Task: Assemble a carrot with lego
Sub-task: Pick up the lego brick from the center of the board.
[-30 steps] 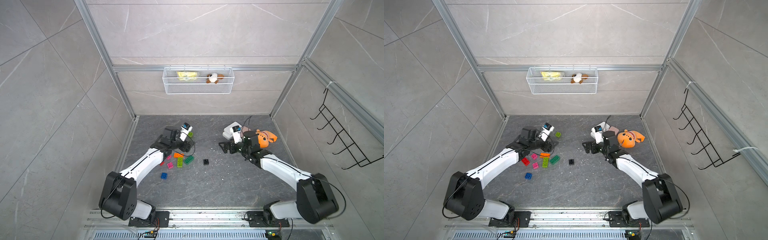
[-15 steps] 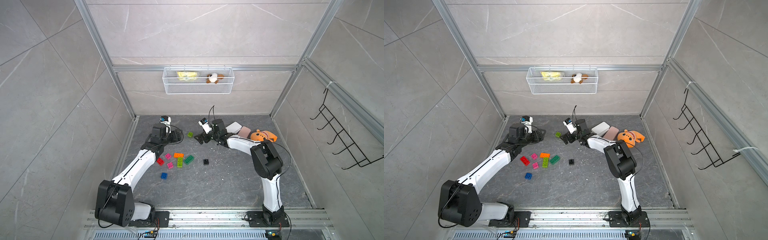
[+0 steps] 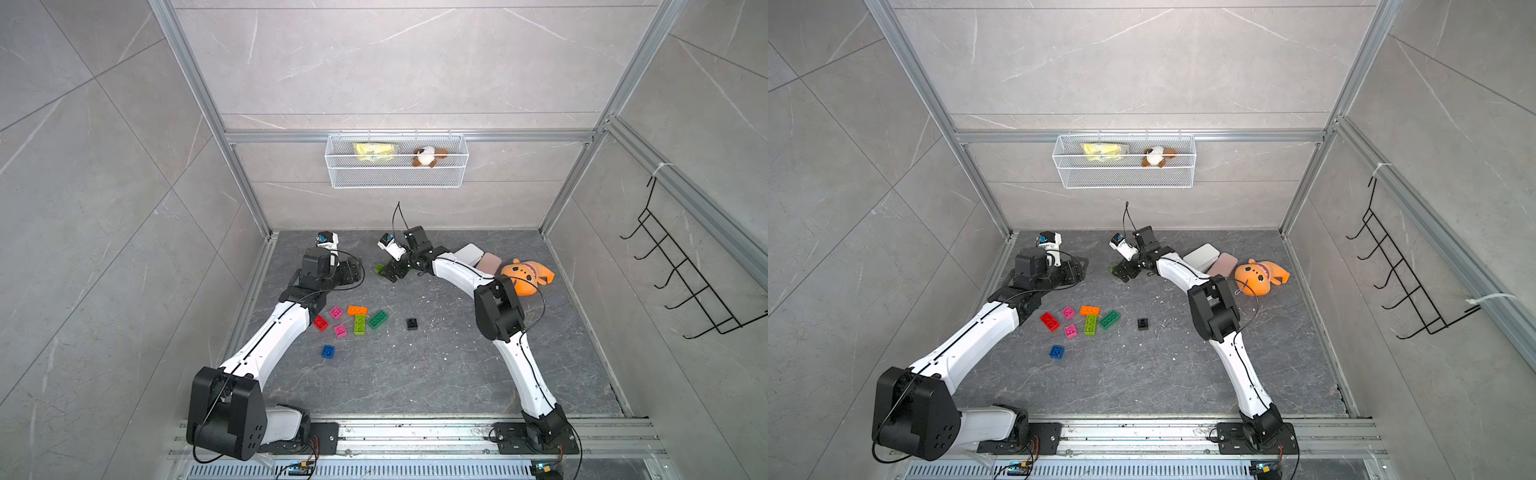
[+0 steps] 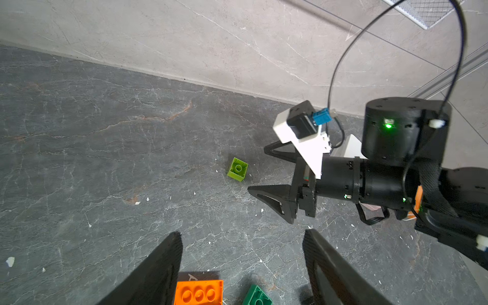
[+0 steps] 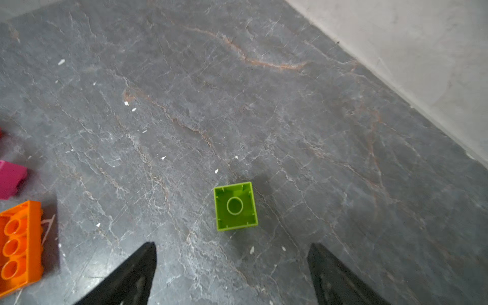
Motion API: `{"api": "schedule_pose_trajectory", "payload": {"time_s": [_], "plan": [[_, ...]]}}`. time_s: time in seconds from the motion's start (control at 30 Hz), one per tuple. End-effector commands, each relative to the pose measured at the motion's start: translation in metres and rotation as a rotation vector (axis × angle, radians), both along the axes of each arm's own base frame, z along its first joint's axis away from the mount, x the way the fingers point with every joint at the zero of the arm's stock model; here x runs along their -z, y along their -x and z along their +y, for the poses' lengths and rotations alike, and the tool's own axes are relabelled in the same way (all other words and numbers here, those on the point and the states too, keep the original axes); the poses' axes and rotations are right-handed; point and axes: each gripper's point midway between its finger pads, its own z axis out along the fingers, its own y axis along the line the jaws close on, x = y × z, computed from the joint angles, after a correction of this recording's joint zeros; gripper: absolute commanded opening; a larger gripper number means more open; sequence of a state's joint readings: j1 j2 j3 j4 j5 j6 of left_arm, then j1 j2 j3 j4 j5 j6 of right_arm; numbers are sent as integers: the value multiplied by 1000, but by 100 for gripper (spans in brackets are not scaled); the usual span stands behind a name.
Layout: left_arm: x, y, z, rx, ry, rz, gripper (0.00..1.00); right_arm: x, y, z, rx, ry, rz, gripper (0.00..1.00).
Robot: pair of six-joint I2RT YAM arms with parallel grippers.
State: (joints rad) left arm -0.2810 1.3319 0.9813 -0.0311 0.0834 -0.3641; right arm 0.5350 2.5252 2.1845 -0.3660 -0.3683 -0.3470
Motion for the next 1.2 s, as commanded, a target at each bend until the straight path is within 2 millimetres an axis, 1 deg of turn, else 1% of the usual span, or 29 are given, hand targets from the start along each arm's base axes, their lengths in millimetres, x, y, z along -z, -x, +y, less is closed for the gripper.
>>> {"api": "schedule_pose_trajectory", "payload": {"time_s": [0.0,0.17,0.23,0.47,0.8,1.07,1.17], "plan": [[0,1,1,-3,-1,5,76,33,16,-2,-38,131,97,92],[5,1,3,-5,-19,18,76,41,11,4,-37,172,109,88],[4,1,5,-12,-25,15,76,36,8,6,-35,167,94,86],[0,2,7,-24,-29,-1,76,36,2,11,-33,165,68,80],[4,2,10,-30,-43,5,76,37,-1,17,-59,181,21,67],[2,2,10,-33,-49,0,76,40,-3,17,-67,193,4,64],[2,2,12,-38,-53,-1,76,40,-1,19,-80,195,2,62]]}}
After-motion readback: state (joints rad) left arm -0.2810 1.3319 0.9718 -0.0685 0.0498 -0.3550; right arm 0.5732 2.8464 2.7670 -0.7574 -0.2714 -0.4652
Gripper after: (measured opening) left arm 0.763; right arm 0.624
